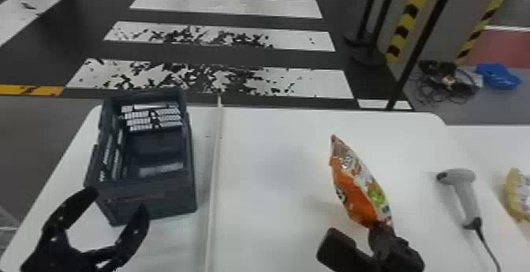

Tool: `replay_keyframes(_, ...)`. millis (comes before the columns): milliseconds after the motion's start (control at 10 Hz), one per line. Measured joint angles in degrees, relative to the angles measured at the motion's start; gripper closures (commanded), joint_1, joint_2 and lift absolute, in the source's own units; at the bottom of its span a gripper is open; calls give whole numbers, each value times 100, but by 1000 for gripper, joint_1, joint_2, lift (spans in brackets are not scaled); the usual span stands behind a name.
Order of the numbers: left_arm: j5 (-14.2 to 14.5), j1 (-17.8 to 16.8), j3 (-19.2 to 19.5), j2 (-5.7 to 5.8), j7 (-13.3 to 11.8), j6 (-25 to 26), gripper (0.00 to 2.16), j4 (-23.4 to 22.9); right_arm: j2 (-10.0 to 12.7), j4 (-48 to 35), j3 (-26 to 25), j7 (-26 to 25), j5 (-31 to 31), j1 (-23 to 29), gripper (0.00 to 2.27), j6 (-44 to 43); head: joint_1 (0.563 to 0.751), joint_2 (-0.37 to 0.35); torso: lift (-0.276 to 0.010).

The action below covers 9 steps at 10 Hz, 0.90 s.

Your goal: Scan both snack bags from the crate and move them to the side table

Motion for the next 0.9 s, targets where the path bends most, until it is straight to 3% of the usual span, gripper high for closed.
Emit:
replay_keyframes(200, 0, -1, 0, 5, -3, -7, 80, 12, 15, 18, 391, -61, -235, -80, 147, -8, 695, 40, -99)
replay_keyframes(300, 0, -2, 1, 8, -8, -12, 80, 20, 29, 10, 429, -71, -380, -86, 6, -15, 695, 61, -99)
replay_keyframes(700, 0, -9, 7, 9, -21, -15, 80, 28, 27, -142, 310, -132, -450, 37, 43, 27, 695, 65, -99)
replay_keyframes(900, 0, -12, 8, 9, -27, -15, 80, 43, 1, -712, -268, -121, -896, 268, 53, 50, 695, 42, -99)
